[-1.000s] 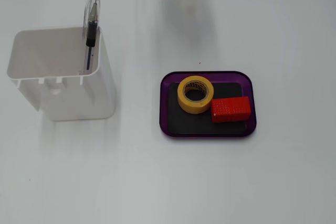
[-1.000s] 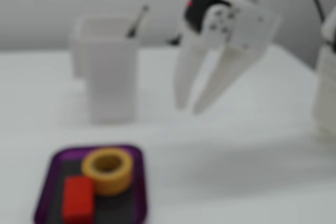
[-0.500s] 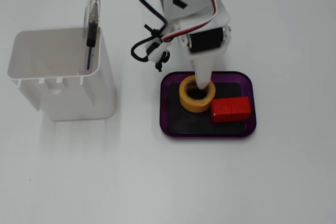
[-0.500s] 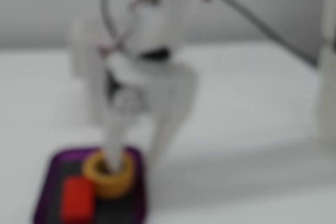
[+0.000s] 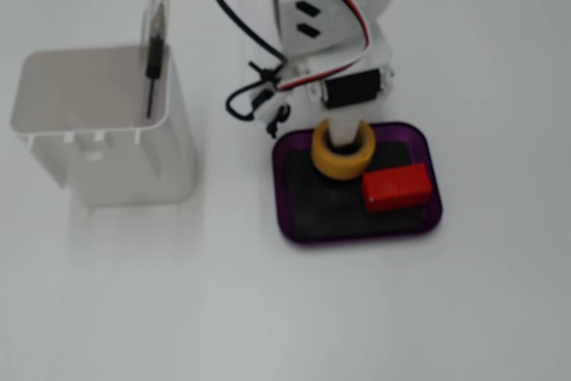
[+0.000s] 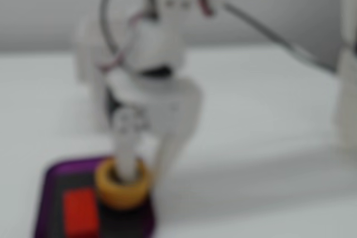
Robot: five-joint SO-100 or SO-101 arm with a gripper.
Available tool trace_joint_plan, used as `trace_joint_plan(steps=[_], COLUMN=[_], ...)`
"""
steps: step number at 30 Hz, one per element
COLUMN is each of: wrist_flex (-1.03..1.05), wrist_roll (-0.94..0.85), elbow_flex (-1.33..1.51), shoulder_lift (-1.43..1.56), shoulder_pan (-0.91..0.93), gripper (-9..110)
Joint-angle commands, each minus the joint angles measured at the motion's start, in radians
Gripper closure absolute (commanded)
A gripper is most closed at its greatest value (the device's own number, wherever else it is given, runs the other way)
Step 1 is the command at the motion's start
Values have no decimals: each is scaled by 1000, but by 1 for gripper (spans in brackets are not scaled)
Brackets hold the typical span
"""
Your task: Remove the yellow tape from the box.
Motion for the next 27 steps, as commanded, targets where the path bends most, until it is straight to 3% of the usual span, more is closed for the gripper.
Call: trace_joint_plan(steps=[1,27], wrist_flex=[2,195], wrist_roll=[-6,5], elbow_flex=[-40,-225], shoulder_lift=[20,21], shoulder_pan=[-3,-6], gripper=[102,102])
